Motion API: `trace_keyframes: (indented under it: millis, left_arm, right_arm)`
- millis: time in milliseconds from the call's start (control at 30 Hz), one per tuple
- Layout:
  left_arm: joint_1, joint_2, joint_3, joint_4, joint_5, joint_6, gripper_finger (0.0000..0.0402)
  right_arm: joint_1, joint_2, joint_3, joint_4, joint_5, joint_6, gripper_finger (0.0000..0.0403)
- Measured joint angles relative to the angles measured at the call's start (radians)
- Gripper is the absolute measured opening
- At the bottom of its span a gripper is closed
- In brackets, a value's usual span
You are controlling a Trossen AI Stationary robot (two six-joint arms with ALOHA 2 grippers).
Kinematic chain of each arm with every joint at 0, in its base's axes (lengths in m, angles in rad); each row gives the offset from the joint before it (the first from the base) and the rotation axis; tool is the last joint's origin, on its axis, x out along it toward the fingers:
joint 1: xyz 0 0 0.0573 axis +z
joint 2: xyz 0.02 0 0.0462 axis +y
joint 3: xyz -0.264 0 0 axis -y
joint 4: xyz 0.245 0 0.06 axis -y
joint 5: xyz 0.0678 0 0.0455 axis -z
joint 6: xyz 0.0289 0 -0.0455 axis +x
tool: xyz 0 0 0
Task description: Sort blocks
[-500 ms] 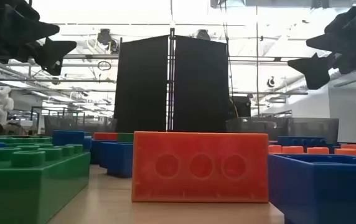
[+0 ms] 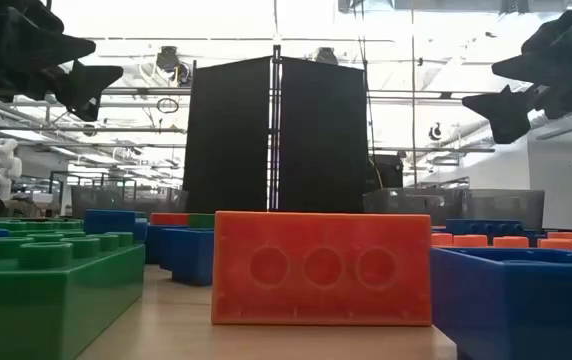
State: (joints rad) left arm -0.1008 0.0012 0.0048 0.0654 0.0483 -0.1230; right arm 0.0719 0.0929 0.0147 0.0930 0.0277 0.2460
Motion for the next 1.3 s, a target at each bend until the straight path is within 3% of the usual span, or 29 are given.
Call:
trace_keyframes:
  millis: [967, 1200, 1300]
  left_arm:
    - [0.0, 0.0, 0.0, 0.0, 0.0, 0.0, 0.0215]
    - [0.0, 0.0, 0.0, 0.0, 0.0, 0.0, 0.0215]
    - [0.0, 0.0, 0.0, 0.0, 0.0, 0.0, 0.0215]
  right_arm:
    - [0.0, 0.0, 0.0, 0.02, -0.007, -0.01, 0.0286]
    - [0.0, 0.0, 0.0, 0.065, -0.01, 0.006, 0.0286]
    - [0.0, 0.0, 0.0, 0.061, 0.004, 0.085, 0.0286]
